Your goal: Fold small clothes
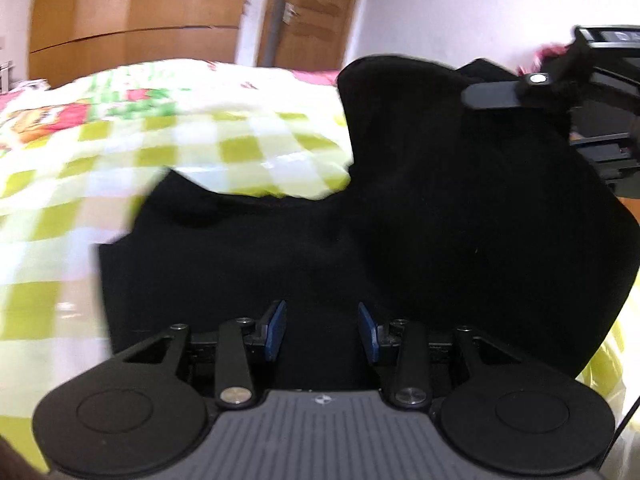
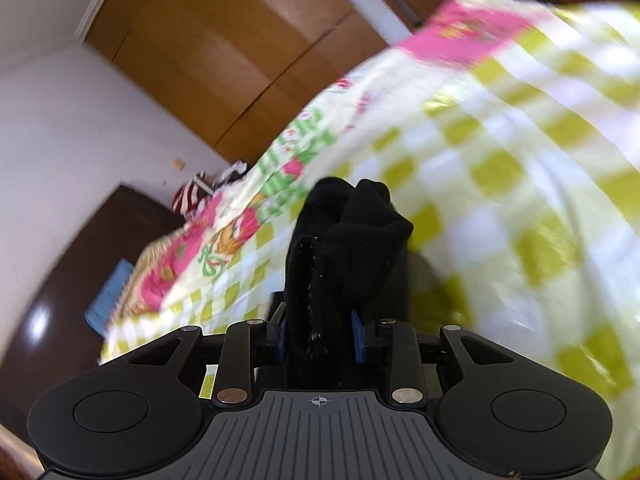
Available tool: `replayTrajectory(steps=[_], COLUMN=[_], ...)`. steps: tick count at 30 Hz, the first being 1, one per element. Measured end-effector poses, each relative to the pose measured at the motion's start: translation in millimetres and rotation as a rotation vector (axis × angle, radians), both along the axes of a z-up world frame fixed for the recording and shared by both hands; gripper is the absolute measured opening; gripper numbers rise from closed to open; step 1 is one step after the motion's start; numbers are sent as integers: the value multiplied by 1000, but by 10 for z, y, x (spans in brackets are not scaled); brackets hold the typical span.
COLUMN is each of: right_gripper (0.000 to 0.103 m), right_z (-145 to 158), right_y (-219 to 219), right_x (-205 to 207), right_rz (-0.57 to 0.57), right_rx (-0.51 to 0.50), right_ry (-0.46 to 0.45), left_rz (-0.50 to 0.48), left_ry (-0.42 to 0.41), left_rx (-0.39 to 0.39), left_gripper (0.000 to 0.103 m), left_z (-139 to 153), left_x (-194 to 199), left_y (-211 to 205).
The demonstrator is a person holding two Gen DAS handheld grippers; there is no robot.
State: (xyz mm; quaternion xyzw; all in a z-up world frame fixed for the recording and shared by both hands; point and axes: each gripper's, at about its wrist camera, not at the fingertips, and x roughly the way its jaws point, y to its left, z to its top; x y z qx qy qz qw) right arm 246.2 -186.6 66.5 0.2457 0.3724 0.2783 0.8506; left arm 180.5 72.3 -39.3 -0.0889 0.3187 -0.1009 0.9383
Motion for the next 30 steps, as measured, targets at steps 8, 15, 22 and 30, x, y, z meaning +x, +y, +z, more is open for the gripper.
replayTrajectory(steps=[8, 15, 22, 30], right_gripper=[30, 34, 56, 57], right_z=[-95, -406, -195, -58], right_y=[1354, 2035, 2158, 1804], right_x=[-5, -127, -341, -239], right_rz=[80, 148, 273, 206], right_rx=[-186, -382, -317, -337], right_ry=[-30, -62, -99, -163], left_rz=[139, 126, 117, 265], left_ry=[-11, 32, 47, 36], left_rx=[-140, -183, -301, -303], left_gripper=[50, 42, 42, 46], left_z=[-110, -235, -214, -101], left_x=[-256, -207, -397, -915], left_y=[742, 868, 1107, 1461])
